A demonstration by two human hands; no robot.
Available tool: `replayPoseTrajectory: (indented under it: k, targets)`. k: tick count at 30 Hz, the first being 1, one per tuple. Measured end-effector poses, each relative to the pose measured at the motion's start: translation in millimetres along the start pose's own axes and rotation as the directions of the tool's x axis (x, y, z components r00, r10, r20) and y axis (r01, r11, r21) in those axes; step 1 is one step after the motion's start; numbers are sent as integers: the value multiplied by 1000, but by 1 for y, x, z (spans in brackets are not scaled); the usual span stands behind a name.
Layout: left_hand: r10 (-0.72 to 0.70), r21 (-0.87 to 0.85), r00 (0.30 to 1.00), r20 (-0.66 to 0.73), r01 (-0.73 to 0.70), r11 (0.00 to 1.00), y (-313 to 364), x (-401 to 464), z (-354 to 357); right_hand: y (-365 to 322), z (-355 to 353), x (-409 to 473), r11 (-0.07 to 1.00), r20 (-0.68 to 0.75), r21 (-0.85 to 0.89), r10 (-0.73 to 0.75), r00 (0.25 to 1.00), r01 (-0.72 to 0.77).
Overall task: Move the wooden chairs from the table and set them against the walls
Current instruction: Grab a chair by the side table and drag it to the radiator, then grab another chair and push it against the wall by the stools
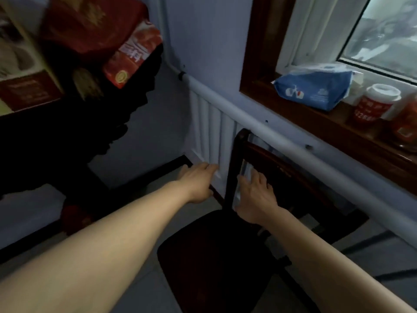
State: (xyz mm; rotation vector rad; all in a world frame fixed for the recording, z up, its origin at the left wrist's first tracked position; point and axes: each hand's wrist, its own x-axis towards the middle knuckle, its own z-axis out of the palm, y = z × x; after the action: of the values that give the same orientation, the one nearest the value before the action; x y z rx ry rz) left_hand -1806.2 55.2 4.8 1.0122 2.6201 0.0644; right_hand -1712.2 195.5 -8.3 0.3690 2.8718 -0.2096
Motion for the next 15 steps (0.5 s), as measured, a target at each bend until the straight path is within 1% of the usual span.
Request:
replayPoseTrajectory:
  k: [2, 4, 8, 11, 15]
  targets:
    - [-66, -34, 998, -25, 65, 997, -26, -28, 0, -35, -4, -1, 995, 4, -21, -98, 995, 98]
    - [-138, -65, 990, -40, 136, 989, -50, -54, 1, -67, -8, -2, 983, 41, -39, -177, 983, 179]
    - [-299, -139, 953, -48, 290, 947, -103, -118, 1, -140, -11, -7, 943, 72, -77, -320, 945, 325]
    - [-423, -212, 902, -89, 398, 893, -148, -177, 4, -206, -6, -17, 897, 99, -105, -420, 902, 429]
    - [-578, -296, 808, -119, 526, 797, -205, -262, 16, -301, 5, -39, 814, 137, -118, -554, 821, 568]
